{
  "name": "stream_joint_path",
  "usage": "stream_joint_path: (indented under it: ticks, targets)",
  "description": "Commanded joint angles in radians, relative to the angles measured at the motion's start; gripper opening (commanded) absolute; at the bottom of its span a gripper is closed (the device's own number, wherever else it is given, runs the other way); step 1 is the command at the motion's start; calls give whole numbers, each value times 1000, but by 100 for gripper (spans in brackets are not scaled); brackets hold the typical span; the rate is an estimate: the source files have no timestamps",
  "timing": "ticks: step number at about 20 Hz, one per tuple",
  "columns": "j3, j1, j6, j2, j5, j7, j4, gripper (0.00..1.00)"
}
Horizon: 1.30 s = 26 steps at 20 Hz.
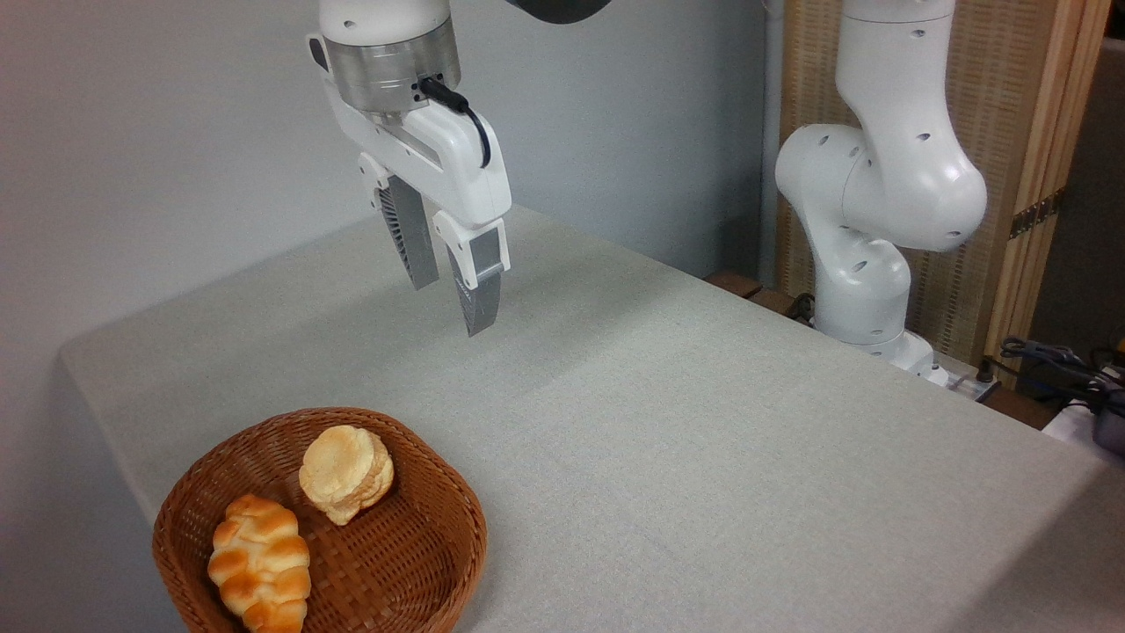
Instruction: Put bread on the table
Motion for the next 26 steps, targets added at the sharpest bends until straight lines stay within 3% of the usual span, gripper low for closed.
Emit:
stream_joint_path:
  ticks: [1, 18, 21, 26]
  targets:
    - [5, -4, 17, -10, -4, 15, -14, 100]
    - [-3, -4, 12, 4, 5, 24, -14, 100]
    - [-4, -4, 49, 12, 8, 24, -17, 100]
    - [-9, -6, 203, 58, -1, 16, -26, 100]
